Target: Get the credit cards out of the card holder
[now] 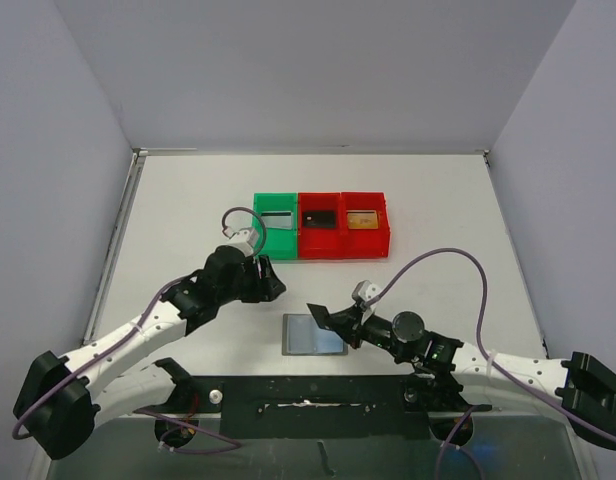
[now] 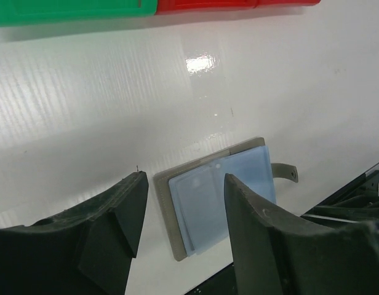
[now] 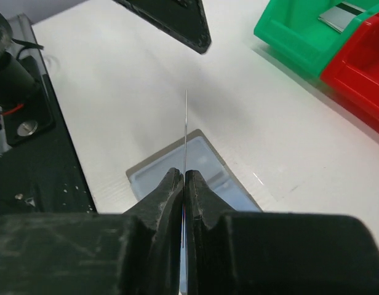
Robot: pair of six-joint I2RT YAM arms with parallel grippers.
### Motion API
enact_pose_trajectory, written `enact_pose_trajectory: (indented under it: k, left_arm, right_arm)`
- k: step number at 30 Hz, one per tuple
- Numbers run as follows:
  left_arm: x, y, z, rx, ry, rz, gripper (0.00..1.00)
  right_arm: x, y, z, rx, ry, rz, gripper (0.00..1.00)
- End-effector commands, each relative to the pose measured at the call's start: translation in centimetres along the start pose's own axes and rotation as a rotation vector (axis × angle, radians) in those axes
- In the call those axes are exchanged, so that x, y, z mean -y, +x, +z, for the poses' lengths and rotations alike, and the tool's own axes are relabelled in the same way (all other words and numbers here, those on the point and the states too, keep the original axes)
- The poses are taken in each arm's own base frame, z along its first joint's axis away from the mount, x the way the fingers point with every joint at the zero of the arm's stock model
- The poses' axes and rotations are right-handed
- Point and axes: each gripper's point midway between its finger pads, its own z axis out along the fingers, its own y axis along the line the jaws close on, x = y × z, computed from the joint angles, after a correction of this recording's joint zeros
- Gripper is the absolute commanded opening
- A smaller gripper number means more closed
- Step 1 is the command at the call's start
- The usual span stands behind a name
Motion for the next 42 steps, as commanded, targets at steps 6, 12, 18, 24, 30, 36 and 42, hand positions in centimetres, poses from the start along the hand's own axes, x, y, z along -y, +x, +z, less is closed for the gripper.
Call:
enact_pose_trajectory:
  k: [6,12,18,24,30,36,42]
  left_arm:
    - [-1.6,-3.9,-5.2,0.098,-0.084,0.031,0.67]
    - [-2.6,-5.6,-6.7,0.096,-0.135,0.07,0.78]
    - [-4.0,-7.0,-6.4,0.095,-0.197,0.074,0.79]
    - [-7.4,-9.8,-6.5,0.126,-0.274,0.033,0.8]
    - [-11.8,-11.1,-7.0,0.214,-0.372,0.02,0.8]
    - [-13.8,-11.0,-6.9,0.246,-0.422,0.001,0.81]
    - [-14.7,-11.5,-7.7,0.264,-0.49,0.006,0.81]
  right_arm:
    - [1.3,-6.3,1.0,0.108,0.084,-0.233,0.0]
    - [2.2,-8.6,1.8,0.146,0.143,-0.265,0.0]
    - [3.8,-9.9,1.5,0.146,0.214,-0.286,0.0]
    - [6.9,-10.7,-0.2,0.153,0.262,-0.211,0.0]
    - [9.7,-11.4,-1.9,0.095,0.304,-0.124,0.0]
    - [13.0,-12.4,-2.1,0.088,0.351,-0.145,0.0]
    - [14.9,-11.7,2.0,-0.146,0.221,-0.394,0.0]
